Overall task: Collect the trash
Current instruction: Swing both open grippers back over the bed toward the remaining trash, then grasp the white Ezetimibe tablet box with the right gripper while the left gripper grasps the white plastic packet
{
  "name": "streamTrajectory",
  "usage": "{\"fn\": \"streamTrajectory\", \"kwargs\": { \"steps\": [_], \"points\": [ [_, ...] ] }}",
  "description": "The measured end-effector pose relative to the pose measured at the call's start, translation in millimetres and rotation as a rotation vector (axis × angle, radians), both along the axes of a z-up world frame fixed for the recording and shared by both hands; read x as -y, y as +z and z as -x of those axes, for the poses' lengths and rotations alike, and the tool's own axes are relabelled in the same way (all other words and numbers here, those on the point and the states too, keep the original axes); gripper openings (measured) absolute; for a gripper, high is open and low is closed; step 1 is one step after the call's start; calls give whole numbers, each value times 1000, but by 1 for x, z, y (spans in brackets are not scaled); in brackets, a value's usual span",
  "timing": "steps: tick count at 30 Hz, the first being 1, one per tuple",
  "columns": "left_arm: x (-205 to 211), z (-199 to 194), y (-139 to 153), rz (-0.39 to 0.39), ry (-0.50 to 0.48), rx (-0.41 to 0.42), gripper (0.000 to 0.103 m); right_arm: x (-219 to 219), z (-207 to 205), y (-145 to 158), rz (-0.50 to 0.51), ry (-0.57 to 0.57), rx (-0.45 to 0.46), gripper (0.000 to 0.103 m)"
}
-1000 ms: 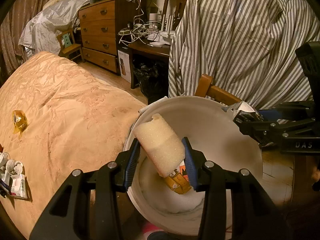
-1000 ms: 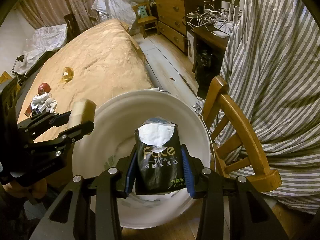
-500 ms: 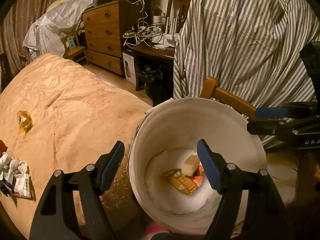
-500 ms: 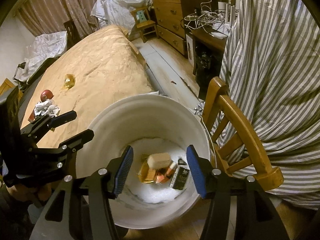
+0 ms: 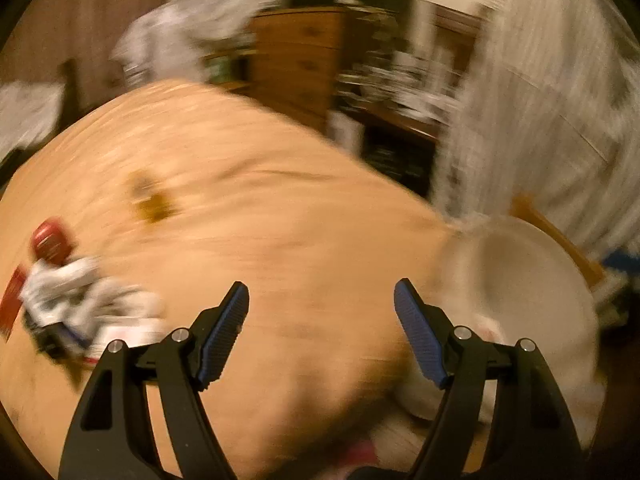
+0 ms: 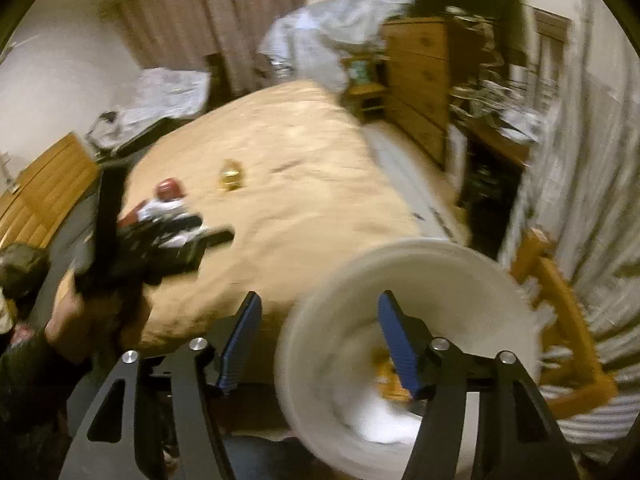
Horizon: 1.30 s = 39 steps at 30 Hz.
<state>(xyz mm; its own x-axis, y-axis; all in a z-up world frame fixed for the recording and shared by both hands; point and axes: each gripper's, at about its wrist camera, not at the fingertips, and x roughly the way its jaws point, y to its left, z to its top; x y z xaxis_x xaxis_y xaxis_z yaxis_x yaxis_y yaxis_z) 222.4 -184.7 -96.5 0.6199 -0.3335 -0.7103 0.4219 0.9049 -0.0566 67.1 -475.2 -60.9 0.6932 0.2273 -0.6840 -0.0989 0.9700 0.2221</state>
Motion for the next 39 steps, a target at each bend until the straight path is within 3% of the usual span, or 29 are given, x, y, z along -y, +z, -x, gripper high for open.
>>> {"fn": "streamTrajectory", "kwargs": {
  "steps": [4, 7, 11, 15, 18, 24, 33, 37, 39],
  "points": [
    [-84, -46, 3, 28, 180, 13, 72, -49, -13, -2, 6, 87, 1, 67],
    [-144, -76, -3, 58, 308, -24, 72, -78, -28, -9, 4, 123, -20, 68],
    [-195, -84, -9, 67, 385, -42, 72, -113, -50, -16, 0, 164, -41, 71],
    [-247, -61, -23, 67, 439, -70, 77, -147, -71, -22, 4, 218, -50, 74],
    [-290, -37, -39, 122, 494, -121, 78, -177, -90, -29, 9, 272, -61, 75],
    [-349, 20, -47, 138, 554, -128, 78, -246, -125, -47, 38, 398, -78, 76],
    [-401, 68, -49, 141, 535, -103, 78, -311, -147, -65, 94, 512, -92, 77],
    [-396, 78, -46, 148, 405, -67, 78, -319, -153, -75, 106, 534, -110, 77],
    [-380, 78, -37, 90, 292, -22, 78, -319, -155, -79, 113, 540, -119, 77]
  ]
}}
